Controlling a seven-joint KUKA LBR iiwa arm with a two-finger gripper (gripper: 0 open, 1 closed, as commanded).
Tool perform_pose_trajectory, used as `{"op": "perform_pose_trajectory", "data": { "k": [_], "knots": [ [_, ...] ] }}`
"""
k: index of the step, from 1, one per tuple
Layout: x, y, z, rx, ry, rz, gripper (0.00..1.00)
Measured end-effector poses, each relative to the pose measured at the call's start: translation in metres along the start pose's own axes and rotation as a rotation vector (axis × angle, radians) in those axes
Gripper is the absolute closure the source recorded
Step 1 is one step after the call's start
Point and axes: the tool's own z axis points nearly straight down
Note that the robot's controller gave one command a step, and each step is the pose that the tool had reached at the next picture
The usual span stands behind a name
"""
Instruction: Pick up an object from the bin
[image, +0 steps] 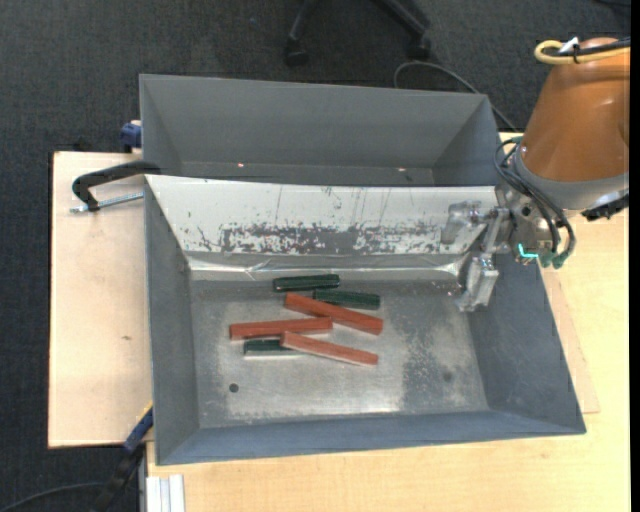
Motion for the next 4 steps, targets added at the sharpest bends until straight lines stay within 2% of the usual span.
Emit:
{"op": "perform_pose_trajectory", "data": {
  "k": [1,2,3,4],
  "knots": [
    [0.017,0.105,0.171,-0.001,-0.003,0.249,0.0],
    [0.023,0.153,0.138,-0.003,-0.012,0.184,0.0],
    [-0.008,0.179,0.13,-0.003,-0.011,0.427,0.0],
    [-0.011,0.163,0.17,-0.001,-0.009,0.485,0.0]
  ]
}}
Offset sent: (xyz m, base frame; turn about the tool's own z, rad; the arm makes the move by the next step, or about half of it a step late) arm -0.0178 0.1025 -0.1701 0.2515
